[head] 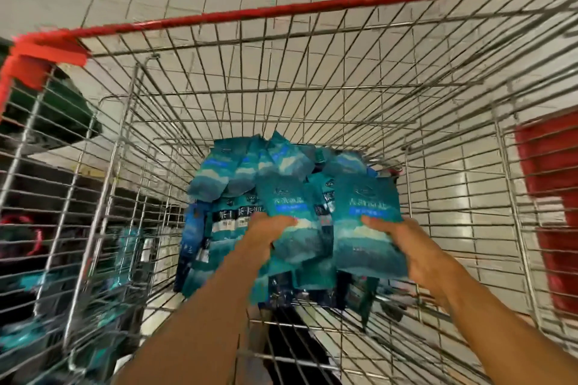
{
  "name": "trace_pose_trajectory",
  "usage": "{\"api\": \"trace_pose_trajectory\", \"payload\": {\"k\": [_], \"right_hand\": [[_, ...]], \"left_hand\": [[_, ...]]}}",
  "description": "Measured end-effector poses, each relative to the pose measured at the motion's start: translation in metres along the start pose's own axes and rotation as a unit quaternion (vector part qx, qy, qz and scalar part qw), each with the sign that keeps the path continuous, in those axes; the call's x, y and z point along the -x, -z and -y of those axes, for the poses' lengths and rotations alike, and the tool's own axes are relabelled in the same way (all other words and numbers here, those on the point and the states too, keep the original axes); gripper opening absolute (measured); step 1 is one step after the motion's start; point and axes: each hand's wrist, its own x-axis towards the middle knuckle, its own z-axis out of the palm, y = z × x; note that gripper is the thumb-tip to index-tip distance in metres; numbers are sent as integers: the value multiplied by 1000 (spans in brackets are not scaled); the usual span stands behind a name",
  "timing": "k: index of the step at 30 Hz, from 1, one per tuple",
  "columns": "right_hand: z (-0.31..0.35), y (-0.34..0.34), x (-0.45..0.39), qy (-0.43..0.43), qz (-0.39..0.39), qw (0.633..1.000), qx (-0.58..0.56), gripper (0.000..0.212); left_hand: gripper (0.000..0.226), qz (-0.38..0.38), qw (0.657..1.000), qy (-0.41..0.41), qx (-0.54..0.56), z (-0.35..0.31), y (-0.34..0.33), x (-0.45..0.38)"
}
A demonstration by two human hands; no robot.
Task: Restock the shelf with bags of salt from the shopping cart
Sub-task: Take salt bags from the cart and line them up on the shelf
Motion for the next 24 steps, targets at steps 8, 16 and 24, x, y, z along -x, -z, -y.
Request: {"api": "trace_pose_trajectory", "payload": {"k": [8,16,24], "right_hand": [[62,-39,103,77,50,996,-2,61],[57,-146,237,222,172,958,54,56],[-44,-264,335,288,318,886,177,35]], "left_hand": [[22,62,973,-184,127,-47,111,141],[62,43,906,-291,305,57,243,291],[68,-100,868,-284,396,243,301,371]]}}
